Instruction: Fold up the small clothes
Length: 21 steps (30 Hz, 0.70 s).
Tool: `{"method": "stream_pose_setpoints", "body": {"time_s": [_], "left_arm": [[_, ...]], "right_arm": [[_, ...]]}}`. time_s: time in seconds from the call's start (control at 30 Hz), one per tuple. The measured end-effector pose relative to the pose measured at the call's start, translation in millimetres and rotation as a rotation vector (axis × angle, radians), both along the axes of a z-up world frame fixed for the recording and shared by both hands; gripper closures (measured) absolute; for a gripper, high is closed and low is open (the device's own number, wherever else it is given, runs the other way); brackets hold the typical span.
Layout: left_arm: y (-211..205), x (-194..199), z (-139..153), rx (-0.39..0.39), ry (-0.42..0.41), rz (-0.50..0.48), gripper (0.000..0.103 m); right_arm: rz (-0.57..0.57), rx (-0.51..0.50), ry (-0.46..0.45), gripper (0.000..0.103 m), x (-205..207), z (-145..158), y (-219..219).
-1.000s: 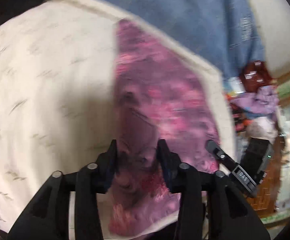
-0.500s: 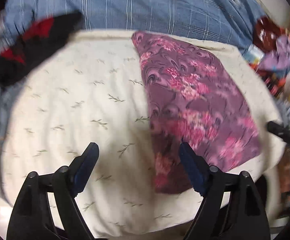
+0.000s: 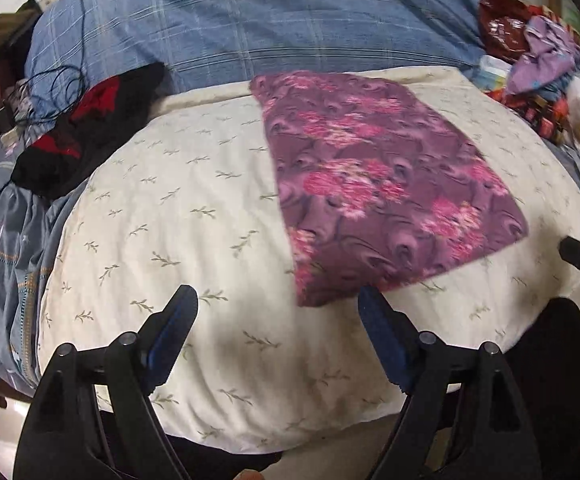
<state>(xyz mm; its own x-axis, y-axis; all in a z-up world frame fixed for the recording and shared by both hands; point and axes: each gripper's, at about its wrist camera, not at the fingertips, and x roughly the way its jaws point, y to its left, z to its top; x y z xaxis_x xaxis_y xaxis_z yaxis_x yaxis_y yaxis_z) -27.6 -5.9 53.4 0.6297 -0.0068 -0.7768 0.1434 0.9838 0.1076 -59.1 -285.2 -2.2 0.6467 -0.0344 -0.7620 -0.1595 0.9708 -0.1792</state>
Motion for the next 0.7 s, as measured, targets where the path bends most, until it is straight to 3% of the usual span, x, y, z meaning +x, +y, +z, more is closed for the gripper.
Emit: {"method": "stream_pose_setpoints", "body": {"time_s": [0.5,0.7], "left_arm": [[-39,-20,2,-0.127,0.072,-0.149,0.020],[-50,-25,9,-0.094,0.034,-0.152,0.020]], "right_arm": [[-0.034,0.057,0.009,0.000,-11,3,-8],[-0.043,0.063,0.002,0.000,-11,5,-13]]}}
